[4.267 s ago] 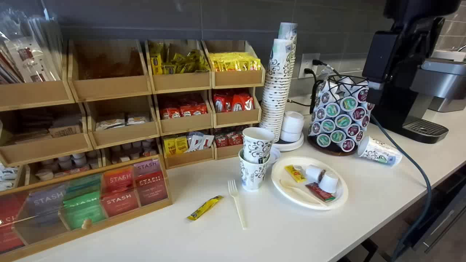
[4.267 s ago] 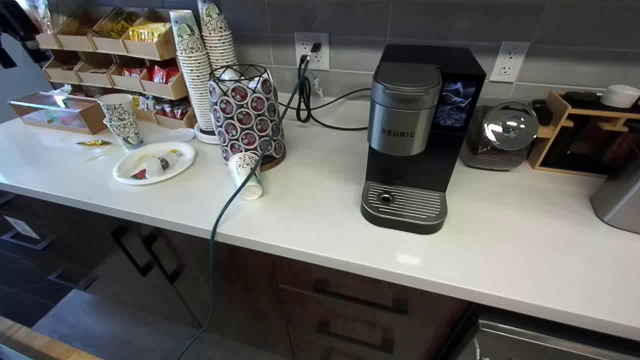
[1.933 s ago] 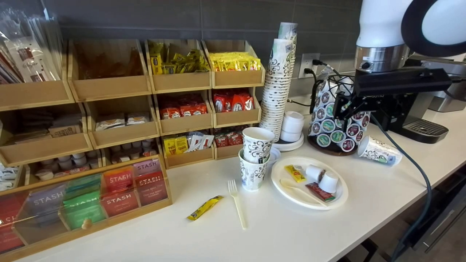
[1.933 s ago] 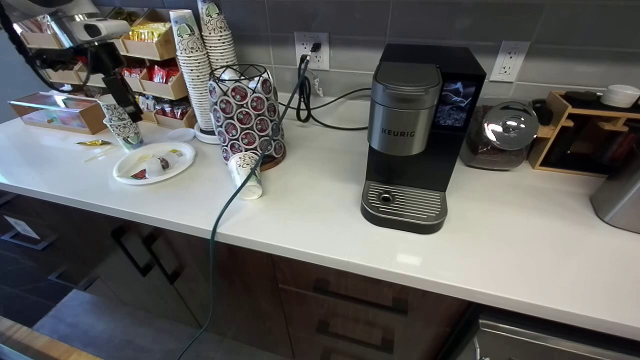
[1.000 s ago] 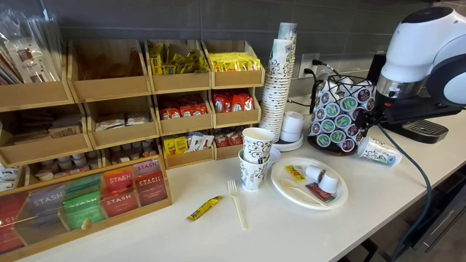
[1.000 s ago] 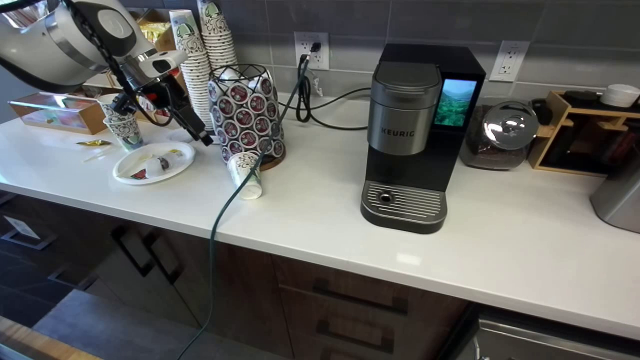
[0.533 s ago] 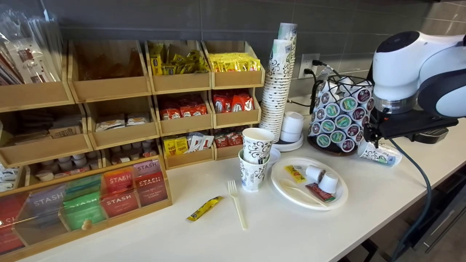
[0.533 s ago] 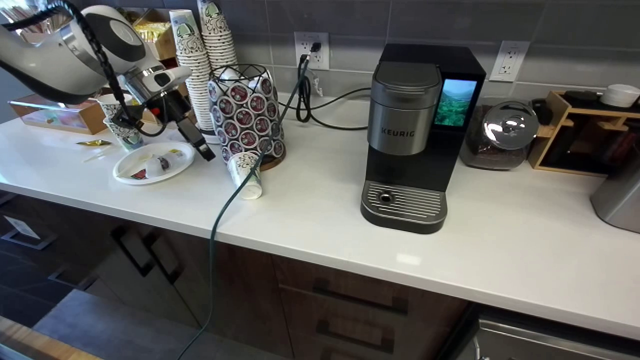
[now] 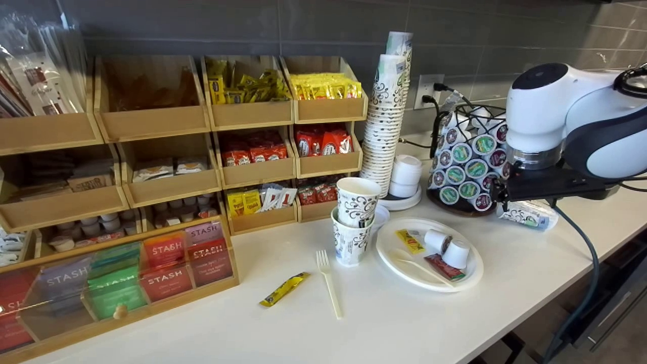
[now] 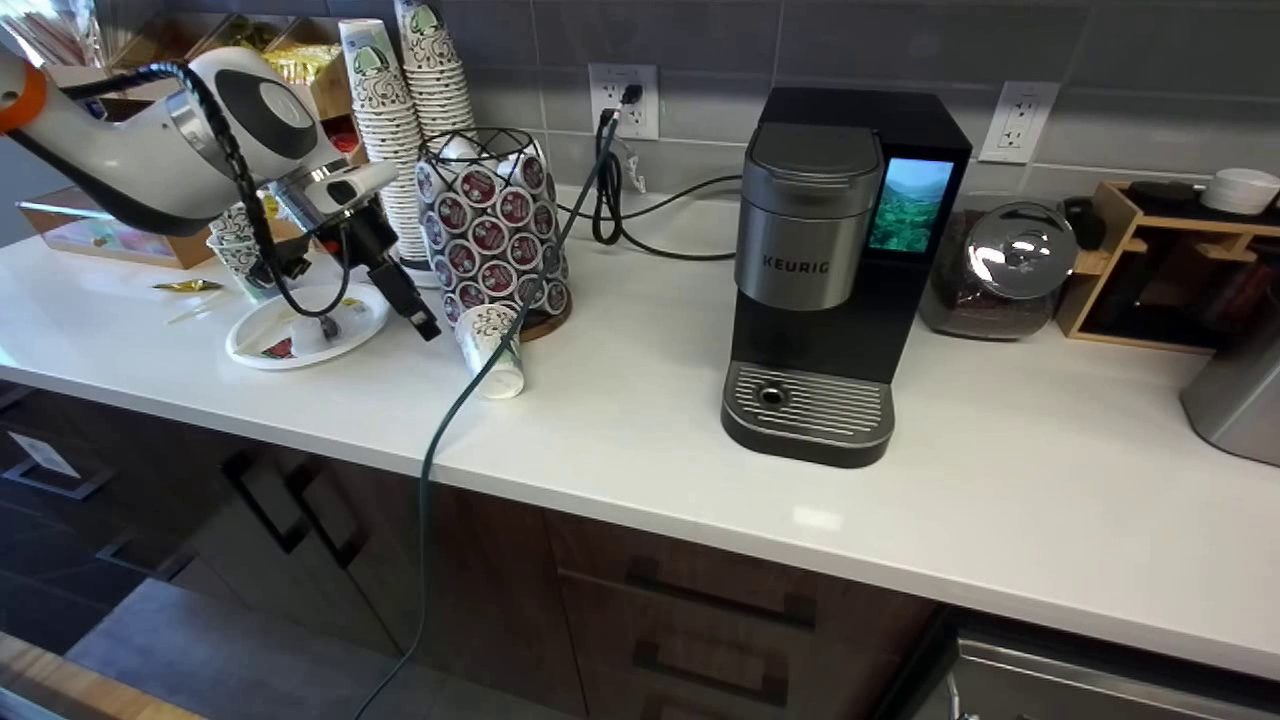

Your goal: Pick up the laying styrofoam cup and place it on the counter top upright

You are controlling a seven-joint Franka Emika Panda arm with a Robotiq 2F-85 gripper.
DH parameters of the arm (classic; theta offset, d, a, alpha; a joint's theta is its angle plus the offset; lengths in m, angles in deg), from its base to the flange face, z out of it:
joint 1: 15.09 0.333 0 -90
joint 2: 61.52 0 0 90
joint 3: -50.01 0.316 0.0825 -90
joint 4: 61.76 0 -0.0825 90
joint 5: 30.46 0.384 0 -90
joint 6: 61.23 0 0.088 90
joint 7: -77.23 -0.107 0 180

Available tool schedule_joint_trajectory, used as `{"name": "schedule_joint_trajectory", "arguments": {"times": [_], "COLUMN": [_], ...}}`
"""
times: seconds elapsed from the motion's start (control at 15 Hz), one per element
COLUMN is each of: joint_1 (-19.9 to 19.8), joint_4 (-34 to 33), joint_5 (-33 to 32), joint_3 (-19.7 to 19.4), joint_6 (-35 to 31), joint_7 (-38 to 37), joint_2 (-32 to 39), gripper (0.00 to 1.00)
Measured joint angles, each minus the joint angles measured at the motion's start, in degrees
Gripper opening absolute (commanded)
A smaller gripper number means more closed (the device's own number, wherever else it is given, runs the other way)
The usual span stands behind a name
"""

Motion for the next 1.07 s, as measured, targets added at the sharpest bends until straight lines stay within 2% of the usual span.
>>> {"name": "schedule_joint_trajectory", "arguments": {"times": [0.27,0.73,1.07], "joint_1": [0.4,1.3,1.8], "joint_4": [-1.6,-4.1,-5.7], "joint_5": [-3.9,-5.9,-8.6], "joint_3": [-1.4,-2.3,-2.9], "joint_6": [-0.3,-0.3,3.5], "joint_7": [-3.8,-11.2,-15.6], "joint_2": [2.1,4.7,6.5], "gripper": [1.00,1.00,1.00]}}
